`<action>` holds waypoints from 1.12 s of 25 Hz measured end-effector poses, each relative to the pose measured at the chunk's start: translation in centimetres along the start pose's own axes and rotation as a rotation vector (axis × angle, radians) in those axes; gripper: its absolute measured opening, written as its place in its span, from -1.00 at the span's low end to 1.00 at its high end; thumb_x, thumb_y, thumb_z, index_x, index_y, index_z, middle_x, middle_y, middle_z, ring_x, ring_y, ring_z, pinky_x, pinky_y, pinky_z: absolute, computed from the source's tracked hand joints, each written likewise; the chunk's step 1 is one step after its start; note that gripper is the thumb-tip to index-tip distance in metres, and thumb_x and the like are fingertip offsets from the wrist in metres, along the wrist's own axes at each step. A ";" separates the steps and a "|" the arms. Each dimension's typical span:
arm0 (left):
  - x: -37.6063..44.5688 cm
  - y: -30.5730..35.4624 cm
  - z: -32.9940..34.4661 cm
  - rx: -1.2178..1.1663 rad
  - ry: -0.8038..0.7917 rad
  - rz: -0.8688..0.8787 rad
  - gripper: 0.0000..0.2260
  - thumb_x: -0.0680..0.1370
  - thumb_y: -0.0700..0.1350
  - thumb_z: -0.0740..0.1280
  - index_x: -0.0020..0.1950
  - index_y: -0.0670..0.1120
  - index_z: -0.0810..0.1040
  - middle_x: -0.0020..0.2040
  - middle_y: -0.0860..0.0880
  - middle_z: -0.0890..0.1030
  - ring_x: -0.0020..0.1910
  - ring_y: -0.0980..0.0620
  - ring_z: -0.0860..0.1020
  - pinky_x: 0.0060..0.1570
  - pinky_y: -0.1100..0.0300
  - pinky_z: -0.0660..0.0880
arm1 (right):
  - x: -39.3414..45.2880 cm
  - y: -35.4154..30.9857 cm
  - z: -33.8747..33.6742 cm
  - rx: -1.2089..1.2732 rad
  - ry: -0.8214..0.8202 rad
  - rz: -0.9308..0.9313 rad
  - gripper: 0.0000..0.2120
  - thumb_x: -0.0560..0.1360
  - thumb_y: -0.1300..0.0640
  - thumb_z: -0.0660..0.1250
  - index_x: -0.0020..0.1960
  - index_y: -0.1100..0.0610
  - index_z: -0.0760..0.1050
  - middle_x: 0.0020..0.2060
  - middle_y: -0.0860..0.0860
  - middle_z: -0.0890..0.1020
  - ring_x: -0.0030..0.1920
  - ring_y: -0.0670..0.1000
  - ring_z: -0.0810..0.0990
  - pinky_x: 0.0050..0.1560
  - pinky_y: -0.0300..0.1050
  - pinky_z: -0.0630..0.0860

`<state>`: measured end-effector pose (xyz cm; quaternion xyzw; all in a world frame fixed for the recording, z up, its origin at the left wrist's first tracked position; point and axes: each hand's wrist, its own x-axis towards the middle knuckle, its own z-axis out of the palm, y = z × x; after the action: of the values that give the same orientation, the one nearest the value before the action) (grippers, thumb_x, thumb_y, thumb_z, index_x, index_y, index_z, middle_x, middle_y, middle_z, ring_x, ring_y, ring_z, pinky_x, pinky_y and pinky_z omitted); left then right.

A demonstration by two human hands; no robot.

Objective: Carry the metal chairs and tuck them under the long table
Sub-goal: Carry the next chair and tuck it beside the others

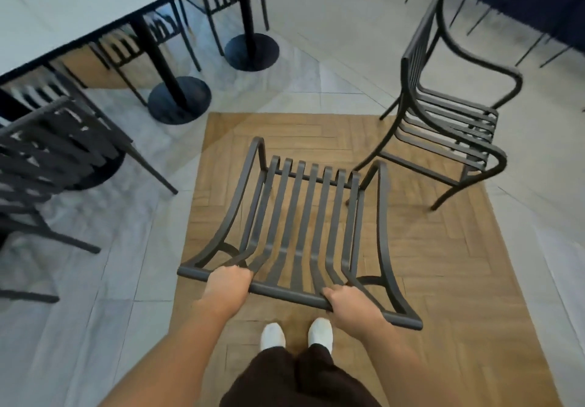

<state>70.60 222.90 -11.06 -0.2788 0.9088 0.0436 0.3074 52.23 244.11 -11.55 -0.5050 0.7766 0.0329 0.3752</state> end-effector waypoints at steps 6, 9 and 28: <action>-2.2 1.9 1.6 -0.084 -0.017 -0.091 -0.75 0.65 -0.18 0.24 0.29 0.00 0.56 0.15 -0.05 0.66 0.13 -0.10 0.64 0.10 0.00 0.59 | 0.9 2.1 -1.2 -0.106 -0.035 -0.097 -0.70 0.62 0.09 0.29 0.34 -0.03 0.49 0.14 -0.03 0.60 0.16 0.05 0.58 0.22 0.03 0.56; -2.3 3.2 1.2 -0.100 -0.016 -0.141 -0.75 0.65 -0.21 0.27 0.30 -0.03 0.55 0.17 -0.06 0.65 0.14 -0.10 0.64 0.12 0.01 0.58 | 1.4 3.0 -1.8 -0.139 -0.041 -0.155 -0.73 0.62 0.07 0.29 0.31 -0.05 0.50 0.12 -0.04 0.61 0.14 0.05 0.59 0.19 0.02 0.56; 2.6 12.8 -4.2 -0.373 -0.049 -0.486 -0.76 0.64 -0.21 0.29 0.29 -0.03 0.56 0.15 -0.05 0.65 0.16 -0.09 0.61 0.21 0.03 0.52 | 10.3 12.9 -13.9 -0.416 -0.147 -0.476 -0.79 0.63 0.02 0.26 0.25 -0.11 0.50 0.05 -0.07 0.64 0.06 0.01 0.62 0.10 -0.05 0.57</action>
<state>59.76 231.38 -10.39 -0.5384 0.7842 0.1415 0.2741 32.01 236.60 -12.10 -0.7345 0.5843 0.1386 0.3161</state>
